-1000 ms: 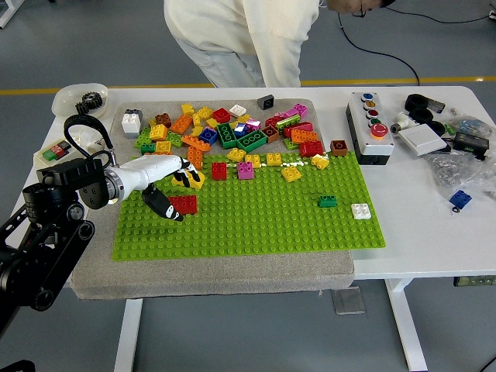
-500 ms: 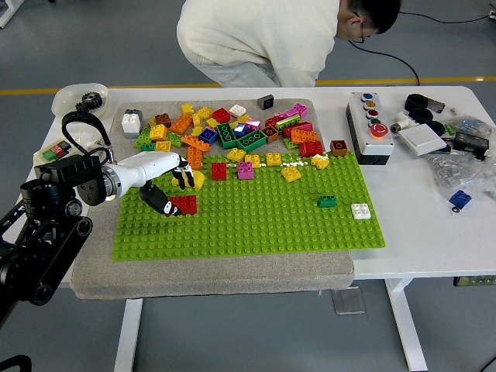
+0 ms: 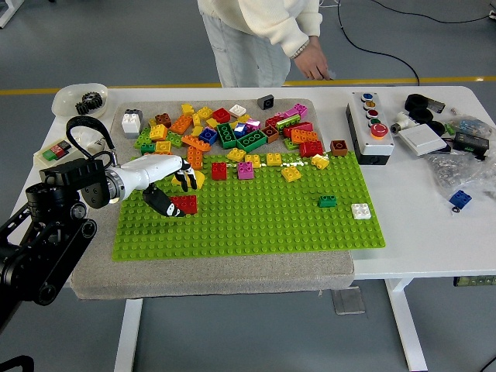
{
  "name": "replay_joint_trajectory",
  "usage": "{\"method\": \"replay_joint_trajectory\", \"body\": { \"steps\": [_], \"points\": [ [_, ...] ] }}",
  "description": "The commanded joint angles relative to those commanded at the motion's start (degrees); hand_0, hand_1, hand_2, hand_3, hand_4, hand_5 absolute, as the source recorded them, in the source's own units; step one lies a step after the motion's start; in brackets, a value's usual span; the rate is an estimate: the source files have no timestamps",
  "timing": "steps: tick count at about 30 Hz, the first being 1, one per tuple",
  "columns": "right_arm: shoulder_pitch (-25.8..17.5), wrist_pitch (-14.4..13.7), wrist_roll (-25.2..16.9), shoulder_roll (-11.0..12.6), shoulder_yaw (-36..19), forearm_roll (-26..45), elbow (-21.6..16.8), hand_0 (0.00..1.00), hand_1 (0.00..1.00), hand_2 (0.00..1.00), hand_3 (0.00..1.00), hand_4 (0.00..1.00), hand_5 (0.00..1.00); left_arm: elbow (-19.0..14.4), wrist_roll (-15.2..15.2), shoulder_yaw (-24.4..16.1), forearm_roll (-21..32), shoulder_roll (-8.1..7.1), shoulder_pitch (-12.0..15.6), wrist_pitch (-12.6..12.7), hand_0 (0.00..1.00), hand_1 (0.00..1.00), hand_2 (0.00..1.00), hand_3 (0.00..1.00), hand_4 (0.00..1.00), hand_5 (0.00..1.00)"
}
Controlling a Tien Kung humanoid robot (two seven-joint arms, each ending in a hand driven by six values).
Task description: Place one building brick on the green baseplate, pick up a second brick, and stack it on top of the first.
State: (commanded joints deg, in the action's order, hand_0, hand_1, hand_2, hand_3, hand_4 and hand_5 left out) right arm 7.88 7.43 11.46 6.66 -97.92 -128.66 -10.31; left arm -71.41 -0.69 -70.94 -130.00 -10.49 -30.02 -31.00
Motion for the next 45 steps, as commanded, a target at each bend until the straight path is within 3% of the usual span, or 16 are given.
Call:
{"method": "replay_joint_trajectory", "body": {
  "steps": [27, 45],
  "points": [
    [0.17, -0.08, -0.09, -0.05, 0.15, 0.51, 0.00, 0.746, 0.655, 0.725, 0.618, 0.827, 0.291, 2.56, -2.33, 2.12, 0.00, -0.47, -0.70, 2.95, 0.830, 0.714, 0.610, 0.668, 0.940, 0.053],
    [0.18, -0.12, -0.09, -0.07, 0.20, 0.78, 0.00, 0.747, 0.656, 0.725, 0.618, 0.828, 0.292, 2.76, -3.57, 2.49, 0.00, -1.90, -0.63, 1.95, 0.836, 0.713, 0.616, 0.658, 0.938, 0.056]
  ]
}}
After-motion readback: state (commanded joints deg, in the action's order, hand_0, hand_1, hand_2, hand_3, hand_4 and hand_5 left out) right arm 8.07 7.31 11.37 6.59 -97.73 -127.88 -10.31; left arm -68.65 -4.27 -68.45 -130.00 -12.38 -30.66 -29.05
